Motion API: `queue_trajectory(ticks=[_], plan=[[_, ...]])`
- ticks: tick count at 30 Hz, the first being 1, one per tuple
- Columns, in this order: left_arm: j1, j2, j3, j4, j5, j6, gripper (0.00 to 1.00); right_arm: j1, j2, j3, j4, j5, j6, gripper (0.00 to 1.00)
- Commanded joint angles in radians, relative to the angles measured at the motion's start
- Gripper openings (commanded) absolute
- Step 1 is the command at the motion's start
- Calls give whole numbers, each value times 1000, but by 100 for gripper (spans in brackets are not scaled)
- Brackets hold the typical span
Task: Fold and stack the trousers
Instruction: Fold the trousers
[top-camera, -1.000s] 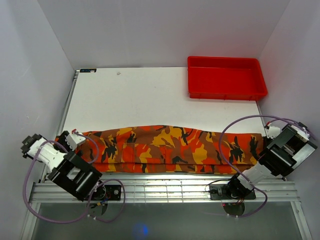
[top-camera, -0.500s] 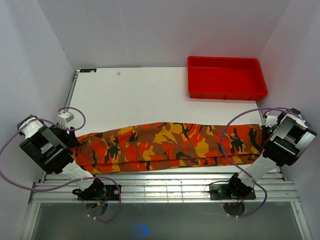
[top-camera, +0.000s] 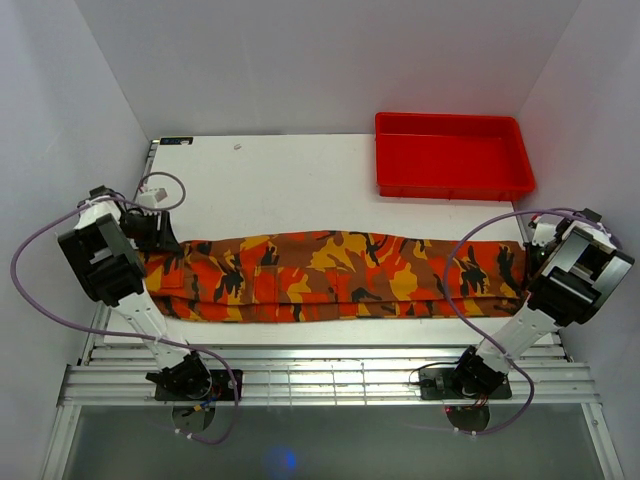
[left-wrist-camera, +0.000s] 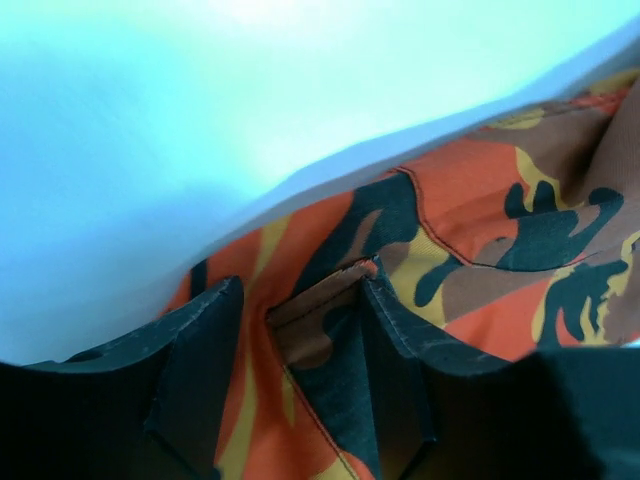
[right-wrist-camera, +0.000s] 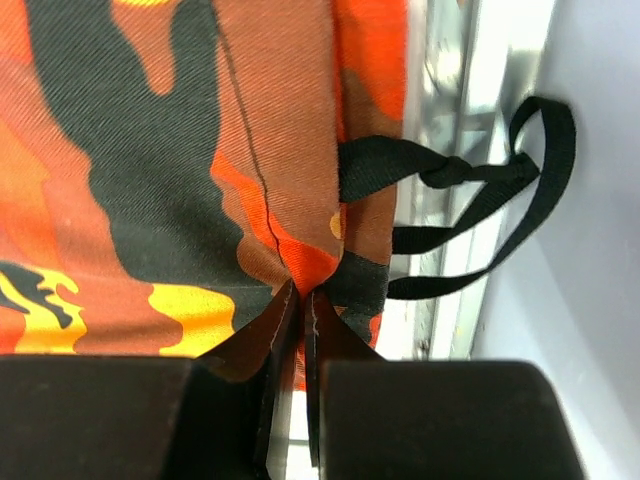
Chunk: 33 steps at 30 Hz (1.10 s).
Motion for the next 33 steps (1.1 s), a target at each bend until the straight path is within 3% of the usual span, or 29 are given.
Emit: queue_trajectory(ticks=[1,6,10,14,18,25,33], plan=[[4,-13,144,57,16,-71,65,8,19,38,71,-38,16,8],[26,-137,180,-90,-2,1,79,8,-67,12,28,-56,-30,8],[113,-266,143,-182,-19,97,88,8,-114,-5,2,-49,-65,8],[222,-251,131,-309,-64,191,86,6,-140,11,-27,-50,-75,8],[372,-237,71,-378,-16,154,80,6,-136,32,-50,-52,-75,8],[431,-395,-174,-213,62,33,82,8,-125,49,-51,-41,-72,8],[432,-404,-274,-41,50,-166,73,6,-116,60,-61,-44,-66,8]])
